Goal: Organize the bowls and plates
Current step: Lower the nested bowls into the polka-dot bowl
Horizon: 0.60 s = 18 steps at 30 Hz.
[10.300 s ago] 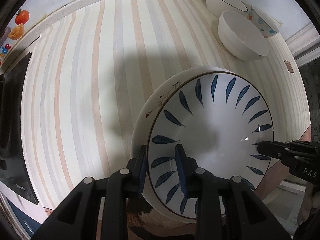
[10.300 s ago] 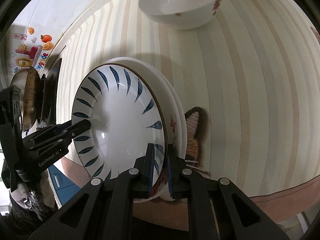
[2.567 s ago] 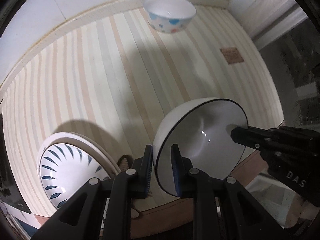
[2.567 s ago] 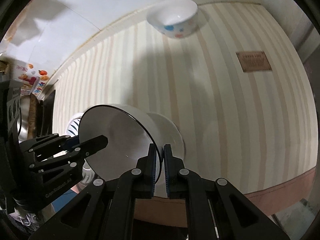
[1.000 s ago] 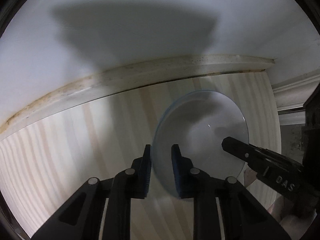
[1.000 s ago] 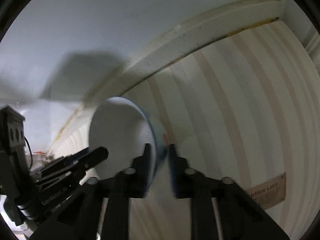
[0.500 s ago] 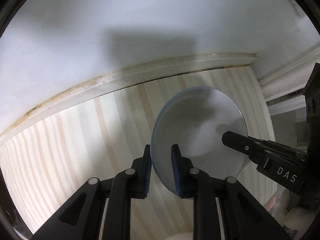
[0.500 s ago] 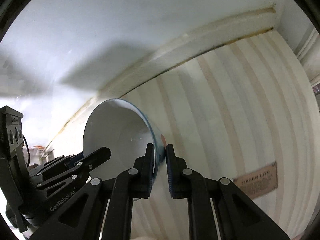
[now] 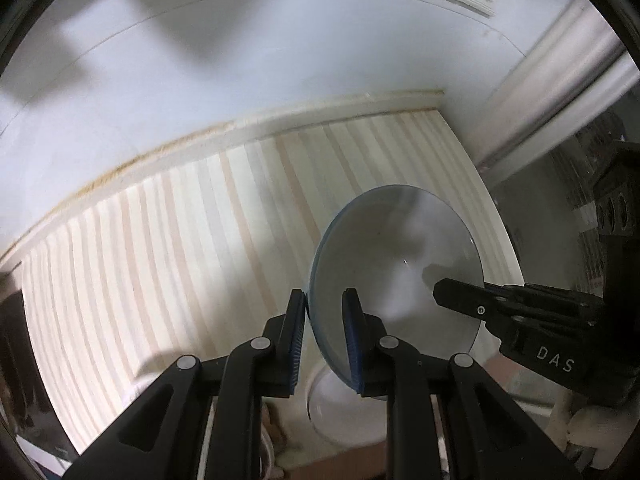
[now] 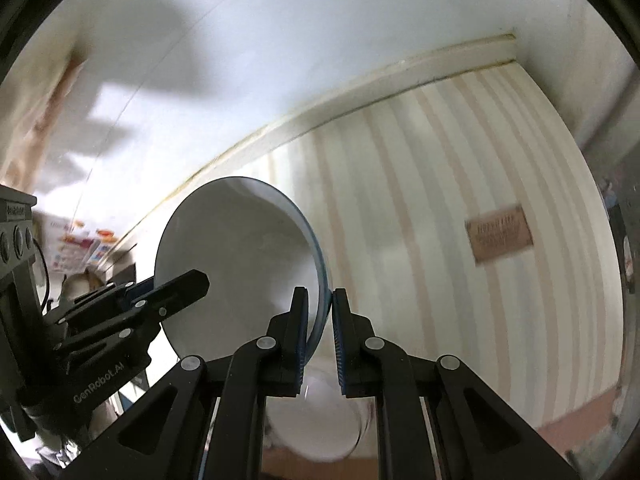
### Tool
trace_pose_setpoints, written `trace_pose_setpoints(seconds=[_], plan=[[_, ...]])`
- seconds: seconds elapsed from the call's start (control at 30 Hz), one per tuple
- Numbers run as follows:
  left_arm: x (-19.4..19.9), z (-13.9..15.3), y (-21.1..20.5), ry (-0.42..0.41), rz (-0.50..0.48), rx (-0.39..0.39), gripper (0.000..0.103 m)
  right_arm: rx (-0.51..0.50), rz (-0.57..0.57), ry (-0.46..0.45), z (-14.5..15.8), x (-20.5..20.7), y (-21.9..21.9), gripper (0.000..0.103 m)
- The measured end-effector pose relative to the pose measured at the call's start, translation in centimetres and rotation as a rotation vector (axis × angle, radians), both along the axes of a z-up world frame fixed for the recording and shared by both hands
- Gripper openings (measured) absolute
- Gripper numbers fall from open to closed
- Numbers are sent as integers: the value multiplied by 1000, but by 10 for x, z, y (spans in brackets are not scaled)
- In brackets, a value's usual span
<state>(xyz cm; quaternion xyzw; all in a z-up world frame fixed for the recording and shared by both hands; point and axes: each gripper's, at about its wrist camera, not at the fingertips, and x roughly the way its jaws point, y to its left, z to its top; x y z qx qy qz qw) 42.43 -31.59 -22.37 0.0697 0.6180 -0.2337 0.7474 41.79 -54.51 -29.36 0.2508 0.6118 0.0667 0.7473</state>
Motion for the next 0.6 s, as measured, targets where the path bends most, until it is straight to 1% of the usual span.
trace_pose_setpoints(seconds=[0.07, 0.17, 0.3, 0.4, 0.6], plan=[[-17, -3, 6, 13, 0, 0, 17, -2, 8, 3, 8, -24, 11, 14], [-37, -13, 16, 38, 2, 4, 17, 2, 23, 21, 7, -54, 18, 14], [-53, -31, 22, 80, 6, 19, 17, 5, 39, 60, -9, -82, 29, 14], [-62, -43, 25, 95, 1, 40, 17, 5, 46, 93, -23, -98, 36, 14], [-76, -66, 23, 129, -16, 77, 17, -17, 66, 142, -47, -113, 44, 14]])
